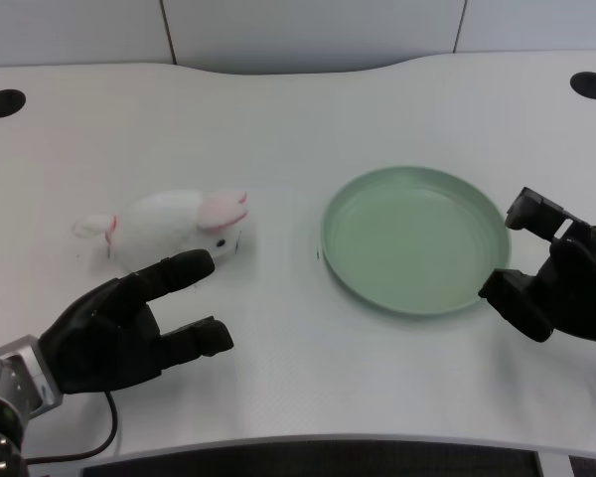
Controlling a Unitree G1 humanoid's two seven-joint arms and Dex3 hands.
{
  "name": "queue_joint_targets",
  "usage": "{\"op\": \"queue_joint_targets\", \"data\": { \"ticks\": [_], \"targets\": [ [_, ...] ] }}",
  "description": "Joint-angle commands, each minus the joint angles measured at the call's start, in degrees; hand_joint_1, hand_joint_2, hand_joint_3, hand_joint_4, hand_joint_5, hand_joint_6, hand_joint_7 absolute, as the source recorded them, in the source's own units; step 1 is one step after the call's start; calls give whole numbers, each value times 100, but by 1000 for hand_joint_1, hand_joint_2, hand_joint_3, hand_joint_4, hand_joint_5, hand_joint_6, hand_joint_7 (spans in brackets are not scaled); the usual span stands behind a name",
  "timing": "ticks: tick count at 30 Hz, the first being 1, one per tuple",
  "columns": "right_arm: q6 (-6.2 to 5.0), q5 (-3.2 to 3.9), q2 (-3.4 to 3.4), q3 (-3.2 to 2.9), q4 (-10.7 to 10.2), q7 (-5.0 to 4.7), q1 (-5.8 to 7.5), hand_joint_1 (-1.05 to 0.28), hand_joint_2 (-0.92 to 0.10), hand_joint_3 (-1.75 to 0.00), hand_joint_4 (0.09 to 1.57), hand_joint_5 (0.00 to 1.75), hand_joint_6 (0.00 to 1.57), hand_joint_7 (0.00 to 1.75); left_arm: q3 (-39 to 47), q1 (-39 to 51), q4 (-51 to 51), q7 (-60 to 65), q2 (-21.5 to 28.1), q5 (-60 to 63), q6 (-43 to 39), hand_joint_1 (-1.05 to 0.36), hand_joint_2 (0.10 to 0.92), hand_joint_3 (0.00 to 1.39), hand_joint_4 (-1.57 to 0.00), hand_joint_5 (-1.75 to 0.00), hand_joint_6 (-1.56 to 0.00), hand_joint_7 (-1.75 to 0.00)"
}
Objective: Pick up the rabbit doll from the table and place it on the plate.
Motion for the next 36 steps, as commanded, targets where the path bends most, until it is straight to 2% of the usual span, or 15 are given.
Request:
{"op": "queue_joint_targets", "data": {
  "ticks": [1, 3, 6, 9, 12, 15, 19, 22, 28, 30, 34, 36],
  "targets": [
    [14, 14, -48, -19, -9, 7, -35, -682, -913, -4, 1086, 1746, 861, 1746, -4, 1, -12, -29, 114, 66, -9, -583, 878, 0, -691, -764, -825, -262],
    [3, 19, -48, -22, -7, 56, -34, -675, -918, -8, 1080, 1746, 848, 1746, -7, 5, -18, -33, 111, 70, -47, -591, 882, 3, -693, -757, -822, -253],
    [-35, -7, -50, -5, -25, -21, -21, -663, -916, -7, 1070, 1746, 842, 1746, -9, -5, -9, -37, 118, 67, 19, -579, 886, 4, -688, -751, -818, -245],
    [0, -24, -58, 11, -18, -17, -32, -655, -913, -5, 1065, 1746, 839, 1746, -9, -8, -9, -59, 119, 66, 11, -580, 890, 4, -688, -760, -820, -247],
    [-33, -18, -52, -5, -16, -30, -24, -637, -912, -4, 1058, 1746, 835, 1746, 0, -4, -12, -91, 114, 56, -28, -584, 901, 5, -675, -790, -816, -263],
    [-77, -28, -47, 4, -25, -24, -22, -654, -917, -6, 1053, 1746, 827, 1746, 5, -10, -2, -79, 120, 54, 6, -587, 893, 1, -671, -804, -811, -270],
    [-89, -25, -43, 1, -39, -78, -11, -654, -920, -7, 1050, 1746, 818, 1746, 27, -11, 0, -71, 125, 33, 49, -587, 883, 0, -675, -796, -815, -272],
    [-82, -37, -50, 15, -42, -95, -11, -643, -918, -4, 1049, 1746, 815, 1746, 46, 3, -21, -66, 119, 22, -36, -581, 898, 2, -614, -905, -782, -323],
    [-20, -4, -48, -5, -9, -4, -32, -662, -914, -2, 1047, 1746, 808, 1740, 72, -23, 3, -76, 118, 2, 144, -571, 885, 0, -571, -976, -738, -386],
    [-33, -5, -45, -5, -10, 16, -32, -668, -916, -4, 1049, 1746, 817, 1743, 64, -25, -2, -69, 122, 14, 148, -574, 878, 0, -572, -975, -736, -398],
    [-79, -40, -54, 16, -30, -71, -30, -664, -919, -5, 1055, 1746, 846, 1746, 81, -43, -18, -54, 144, -5, 202, -586, 862, 0, -594, -937, -720, -458],
    [-50, -21, -57, 0, -30, -81, -35, -648, -919, -5, 1054, 1746, 824, 1741, 138, -55, -56, -72, 142, -66, 172, -597, 869, 3, -603, -933, -744, -445]
  ]
}}
